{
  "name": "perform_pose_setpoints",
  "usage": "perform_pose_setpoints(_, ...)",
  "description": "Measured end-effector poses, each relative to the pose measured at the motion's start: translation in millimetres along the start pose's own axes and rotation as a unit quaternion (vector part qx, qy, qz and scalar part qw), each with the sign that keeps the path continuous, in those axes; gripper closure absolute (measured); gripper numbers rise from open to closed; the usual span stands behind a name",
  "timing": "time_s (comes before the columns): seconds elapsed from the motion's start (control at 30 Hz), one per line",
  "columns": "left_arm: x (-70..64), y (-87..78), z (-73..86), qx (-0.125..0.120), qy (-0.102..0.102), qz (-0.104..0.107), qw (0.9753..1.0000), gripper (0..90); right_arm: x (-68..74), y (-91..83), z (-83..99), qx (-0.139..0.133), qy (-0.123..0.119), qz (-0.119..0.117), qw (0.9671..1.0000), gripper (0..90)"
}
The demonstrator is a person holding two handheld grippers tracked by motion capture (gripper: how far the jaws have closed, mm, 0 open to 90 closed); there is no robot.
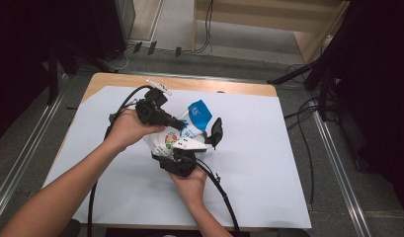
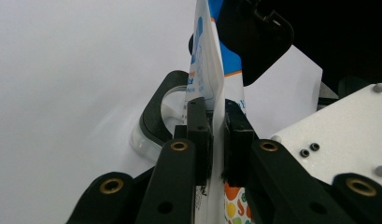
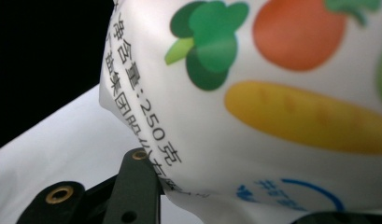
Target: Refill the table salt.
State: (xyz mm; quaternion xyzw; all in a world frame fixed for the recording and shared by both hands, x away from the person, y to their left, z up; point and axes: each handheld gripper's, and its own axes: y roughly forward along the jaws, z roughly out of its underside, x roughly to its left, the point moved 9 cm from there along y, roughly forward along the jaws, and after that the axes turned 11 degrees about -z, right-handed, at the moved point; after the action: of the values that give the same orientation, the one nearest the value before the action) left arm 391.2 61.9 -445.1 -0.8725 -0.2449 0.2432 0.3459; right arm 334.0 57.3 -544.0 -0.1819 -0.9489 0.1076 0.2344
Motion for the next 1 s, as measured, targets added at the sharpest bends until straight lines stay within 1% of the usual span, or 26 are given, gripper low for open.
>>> perform_pose_setpoints(0.03,0.0,-0.6,-0.1,-0.001,-0.001,0.001,1.0,84.7,-0.2,-0.5,-0.6,-0.003,0.005,-0.001,1.0,65.7)
perform_pose_setpoints(0.2,1.8,-4.0,0.7,-0.002,-0.002,-0.002,1.0,84.3,-0.9,-2.5,-0.9,-0.001,0.001,0.0,1.0,66.0)
perform_pose_setpoints(0.3,0.9,-5.2,1.5,-0.003,-0.004,0.001,1.0,83.5,-1.2,-2.6,-0.8,-0.002,0.002,0.0,1.0,66.0)
perform_pose_setpoints(0.4,0.7,-6.5,3.0,-0.001,-0.001,-0.001,1.0,83.4,-0.2,-2.2,-0.8,-0.005,0.002,-0.001,1.0,66.1)
perform_pose_setpoints(0.53,1.0,-2.5,3.2,0.006,-0.003,-0.004,1.0,84.5,1.4,0.0,-0.8,-0.008,0.015,-0.01,0.9998,66.0)
perform_pose_setpoints(0.63,0.1,0.8,2.5,0.008,-0.004,-0.002,1.0,84.8,1.1,0.4,-0.6,-0.008,0.017,-0.01,0.9998,65.9)
perform_pose_setpoints(0.67,0.4,2.1,2.0,0.007,-0.003,-0.007,0.9999,85.0,0.8,0.5,-0.7,-0.008,0.018,-0.01,0.9997,65.9)
perform_pose_setpoints(0.7,-0.7,2.8,1.8,0.009,-0.002,-0.003,1.0,85.1,0.8,0.6,-0.8,-0.008,0.02,-0.011,0.9997,65.9)
perform_pose_setpoints(0.73,-0.7,3.5,1.2,0.008,-0.001,-0.006,0.9999,85.3,0.9,0.5,-1.1,-0.008,0.021,-0.011,0.9997,65.8)
perform_pose_setpoints(0.87,-2.0,4.1,-0.6,0.008,-0.002,-0.004,1.0,85.8,1.2,0.5,-3.3,-0.007,0.017,-0.009,0.9998,65.8)
perform_pose_setpoints(1.0,-2.4,5.0,-1.5,0.008,-0.001,-0.01,0.9999,85.8,1.3,0.5,-5.0,-0.006,0.015,-0.01,0.9998,65.9)
